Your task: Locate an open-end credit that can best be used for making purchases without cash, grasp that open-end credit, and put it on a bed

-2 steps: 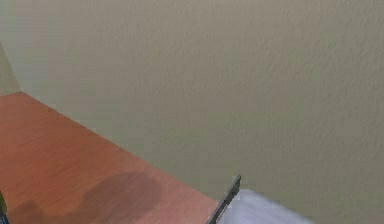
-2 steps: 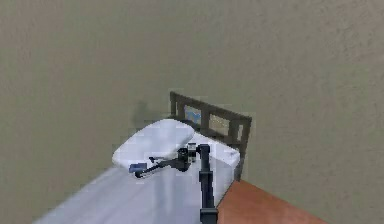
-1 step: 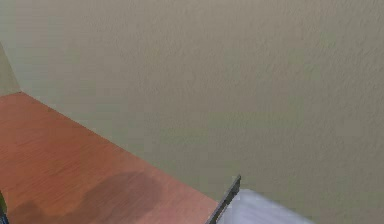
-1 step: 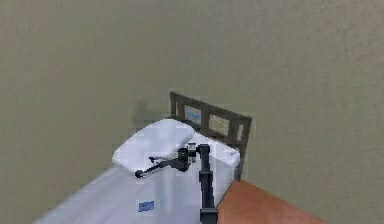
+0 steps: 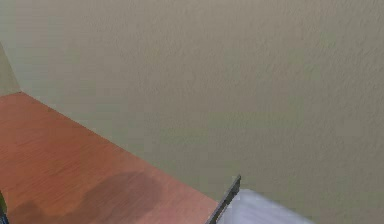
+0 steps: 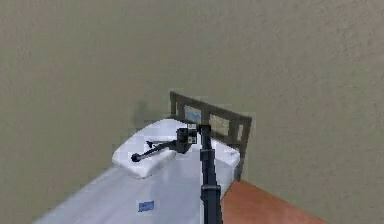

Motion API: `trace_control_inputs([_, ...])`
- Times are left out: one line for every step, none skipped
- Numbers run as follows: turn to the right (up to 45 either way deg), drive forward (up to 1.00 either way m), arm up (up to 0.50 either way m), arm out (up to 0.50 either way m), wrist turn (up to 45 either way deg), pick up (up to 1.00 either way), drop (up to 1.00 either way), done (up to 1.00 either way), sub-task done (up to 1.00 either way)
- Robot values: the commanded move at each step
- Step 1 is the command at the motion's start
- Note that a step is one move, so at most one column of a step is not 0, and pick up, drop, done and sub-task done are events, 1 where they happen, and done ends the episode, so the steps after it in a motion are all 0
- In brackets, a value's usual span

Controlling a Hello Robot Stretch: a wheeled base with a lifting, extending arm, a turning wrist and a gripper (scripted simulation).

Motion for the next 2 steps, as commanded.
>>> trace_control_inputs([0.0,0.0,0.0,-0.08,0.0,0.0,0.0,0.0,0.0])
trace_control_inputs([0.0,0.0,0.0,0.0,0.0,0.0,0.0,1.0,0.0])
